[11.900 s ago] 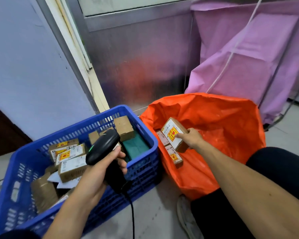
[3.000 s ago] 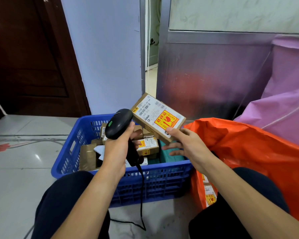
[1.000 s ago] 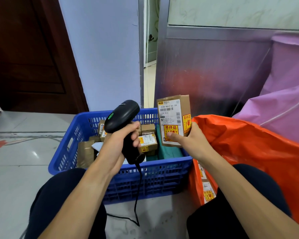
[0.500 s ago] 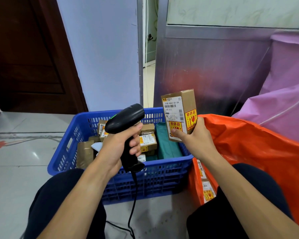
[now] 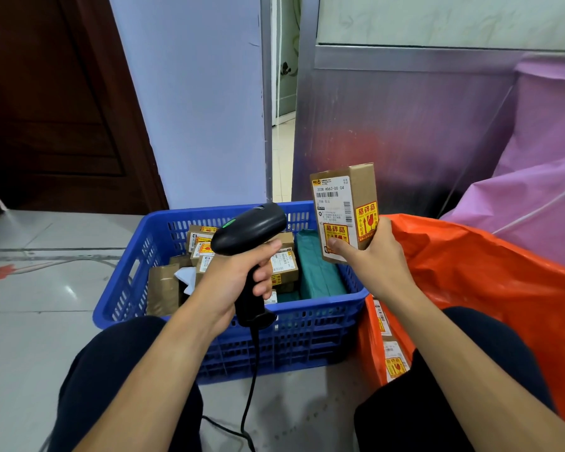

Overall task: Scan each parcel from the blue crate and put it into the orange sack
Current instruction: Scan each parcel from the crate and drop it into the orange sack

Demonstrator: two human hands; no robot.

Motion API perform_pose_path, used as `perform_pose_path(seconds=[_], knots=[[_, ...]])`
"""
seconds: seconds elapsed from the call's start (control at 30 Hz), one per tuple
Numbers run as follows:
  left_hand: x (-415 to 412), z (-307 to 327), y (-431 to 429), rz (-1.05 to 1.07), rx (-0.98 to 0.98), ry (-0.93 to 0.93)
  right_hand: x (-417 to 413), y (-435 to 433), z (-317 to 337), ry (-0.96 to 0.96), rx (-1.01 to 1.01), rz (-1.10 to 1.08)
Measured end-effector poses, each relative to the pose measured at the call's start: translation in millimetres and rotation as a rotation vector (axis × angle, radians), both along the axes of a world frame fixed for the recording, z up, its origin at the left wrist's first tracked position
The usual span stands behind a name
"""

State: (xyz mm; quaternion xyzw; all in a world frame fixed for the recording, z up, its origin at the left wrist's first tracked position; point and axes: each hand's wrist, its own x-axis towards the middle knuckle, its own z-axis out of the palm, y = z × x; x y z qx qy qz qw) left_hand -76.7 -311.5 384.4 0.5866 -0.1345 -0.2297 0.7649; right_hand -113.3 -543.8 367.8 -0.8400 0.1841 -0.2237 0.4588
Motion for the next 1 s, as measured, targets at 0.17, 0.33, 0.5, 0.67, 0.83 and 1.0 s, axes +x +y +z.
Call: perform_pose_path(seconds=[0.17, 0.33, 0.5, 0.67, 0.83, 1.0], knots=[[0.1, 1.0, -1.9, -0.004, -0.006, 0.003, 1.2, -0.5, -1.5, -0.002, 0.001, 0.008], [-0.1, 0.1, -1.1, -0.003, -0.001, -0.005, 1.0, -1.2, -2.0, -0.004, -0.009, 0.012], [-0.2, -0.5, -1.7, 0.003, 0.009, 0.004, 1.6, -1.8, -2.8, -0.004, -0.012, 0.017], [0.6, -1.7, -1.7, 0.007, 0.019, 0.004, 0.8, -1.2, -2.4, -0.002, -0.021, 0.018], [2.0, -4.5, -1.9, 0.011, 0.019, -0.026, -0.1, -3.0, -2.5, 0.008, -0.038, 0.010], [2.3, -5.3, -6.6, 0.018, 0.022, -0.069, -2.2, -9.1, 1.3, 0.021, -0.014, -0.011]])
